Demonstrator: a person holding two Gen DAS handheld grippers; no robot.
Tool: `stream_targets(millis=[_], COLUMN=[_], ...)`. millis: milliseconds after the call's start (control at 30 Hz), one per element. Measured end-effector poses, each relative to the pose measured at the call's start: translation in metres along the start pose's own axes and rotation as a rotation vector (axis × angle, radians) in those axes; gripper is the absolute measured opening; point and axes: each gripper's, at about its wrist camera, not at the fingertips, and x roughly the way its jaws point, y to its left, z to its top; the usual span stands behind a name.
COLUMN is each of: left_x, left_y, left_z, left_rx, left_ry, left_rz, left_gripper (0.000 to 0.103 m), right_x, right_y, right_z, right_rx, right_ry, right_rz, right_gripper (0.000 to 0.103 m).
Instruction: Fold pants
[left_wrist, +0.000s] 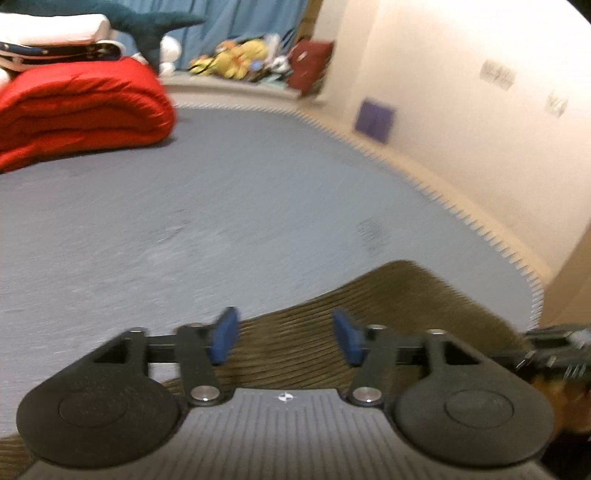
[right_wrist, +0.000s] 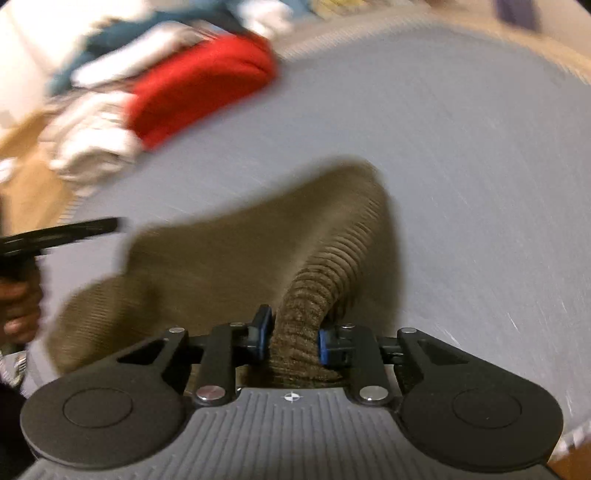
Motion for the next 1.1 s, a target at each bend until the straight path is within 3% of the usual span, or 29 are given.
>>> stream_targets(millis=[100,200,300,367,433,500,533,600,700,767,800,833,867,933,1033,1067,1100], left_x=[-0.012,-0.02,-0.03,-0.034,-0.032,-0.031,-0.032,-0.041,-0.065,-0.088,-0.102,-0.115,-0.126,-0.147,-0.165,-0.167,-0.165], left_y=[-0.003,-0.005,-0.007,-0.005,-0.001,0.011,0.02,0.039,0.063,0.086,0.102,0.115,0.13,0.162,0.198,0.21,0.222], left_z=[0.004,0.003,0.0,-0.004,-0.012,-0.02,-0.024,-0.031,-0.033,-0.037,-0.039,-0.042,-0.045,-0.055,-0.07,-0.076,-0.079], left_rx=[-0.072,-0.104,-0.082,-0.045,-0.011,-0.015,-0.023,-0.061,-0.105,-0.159,-0.195,-0.225,-0.261,-0.341,-0.432,-0.482,-0.518], left_ry=[-0.009,0.02,0.029,0.057,0.105,0.153,0.173,0.182,0.149,0.12,0.106,0.096,0.088,0.089,0.135,0.151,0.166], left_rz=[-0.152,-0.275,-0.297,-0.222,-0.087,0.02,0.06,0.068,0.068,0.081,0.096,0.114,0.137,0.204,0.313,0.345,0.356], left_gripper=[0.083,0.087,0.088,0.088,0.078,0.032,0.026,0.021,0.02,0.02,0.02,0.021,0.021,0.023,0.038,0.052,0.058], right_x=[-0.008,-0.005,0.006,0.017,0.028,0.035,0.04,0.05,0.06,0.054,0.053,0.052,0.054,0.063,0.095,0.109,0.121], right_y=[0.056,0.112,0.156,0.18,0.197,0.211,0.216,0.225,0.236,0.235,0.233,0.228,0.221,0.204,0.176,0.168,0.16], right_z=[-0.002,-0.018,-0.035,-0.045,-0.051,-0.054,-0.054,-0.053,-0.047,-0.034,-0.025,-0.014,-0.002,0.017,0.035,0.036,0.035], right_rx=[-0.218,-0.454,-0.602,-0.676,-0.721,-0.743,-0.748,-0.761,-0.752,-0.67,-0.612,-0.547,-0.477,-0.331,-0.152,-0.117,-0.088], right_ry=[-0.088,-0.123,-0.108,-0.093,-0.085,-0.078,-0.07,-0.046,-0.003,-0.002,-0.001,-0.019,-0.056,-0.109,-0.055,-0.022,0.019], right_rz=[0.104,0.181,0.238,0.258,0.279,0.291,0.298,0.303,0.372,0.488,0.541,0.572,0.569,0.504,0.368,0.316,0.268], right_gripper=[0.025,0.025,0.024,0.024,0.023,0.023,0.023,0.023,0.027,0.03,0.035,0.053,0.076,0.088,0.088,0.088,0.088])
